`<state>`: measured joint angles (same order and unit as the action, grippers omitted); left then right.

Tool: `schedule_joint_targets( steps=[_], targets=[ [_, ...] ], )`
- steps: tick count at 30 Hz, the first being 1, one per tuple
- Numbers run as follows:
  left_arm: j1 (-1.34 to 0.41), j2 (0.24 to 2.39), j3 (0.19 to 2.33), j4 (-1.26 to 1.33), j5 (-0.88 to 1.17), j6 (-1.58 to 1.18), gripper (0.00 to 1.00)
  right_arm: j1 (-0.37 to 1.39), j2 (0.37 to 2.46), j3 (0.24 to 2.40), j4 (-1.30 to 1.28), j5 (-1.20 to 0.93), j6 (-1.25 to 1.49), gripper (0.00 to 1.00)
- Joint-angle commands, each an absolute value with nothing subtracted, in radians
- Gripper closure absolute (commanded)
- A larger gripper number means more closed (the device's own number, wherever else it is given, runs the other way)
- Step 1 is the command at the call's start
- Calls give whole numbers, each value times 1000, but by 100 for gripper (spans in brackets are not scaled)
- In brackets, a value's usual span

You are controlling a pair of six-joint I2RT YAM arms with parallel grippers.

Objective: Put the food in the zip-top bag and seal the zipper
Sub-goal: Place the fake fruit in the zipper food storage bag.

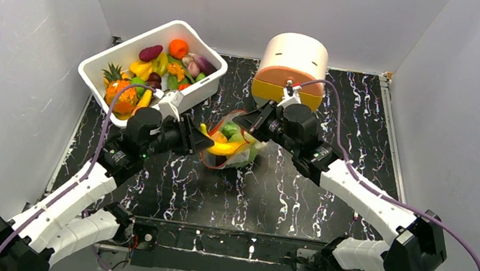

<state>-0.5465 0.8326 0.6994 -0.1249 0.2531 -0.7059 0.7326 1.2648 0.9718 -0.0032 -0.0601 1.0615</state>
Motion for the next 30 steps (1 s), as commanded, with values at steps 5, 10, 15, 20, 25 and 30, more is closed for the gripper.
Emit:
schedule_joint_targets(
  steps=[5,10,15,20,25,30],
  targets=[
    [-551,871,825,-143,276,-840,100,737,1318,1085,69,-301,821,100],
    [-551,876,849,-228,208,-983,100,748,1272,1074,59,-237,703,100],
    [-551,880,861,-255,216,-1112,100,754,1222,1024,119,-157,615,100],
    [-549,909,911,-322,208,-1288,100,759,1179,983,226,-92,554,100],
    [-550,933,975,-436,186,-1407,100,765,1191,995,229,-52,536,100],
    [-550,964,983,-458,247,-1542,100,806,1216,991,253,1,525,100]
  ],
)
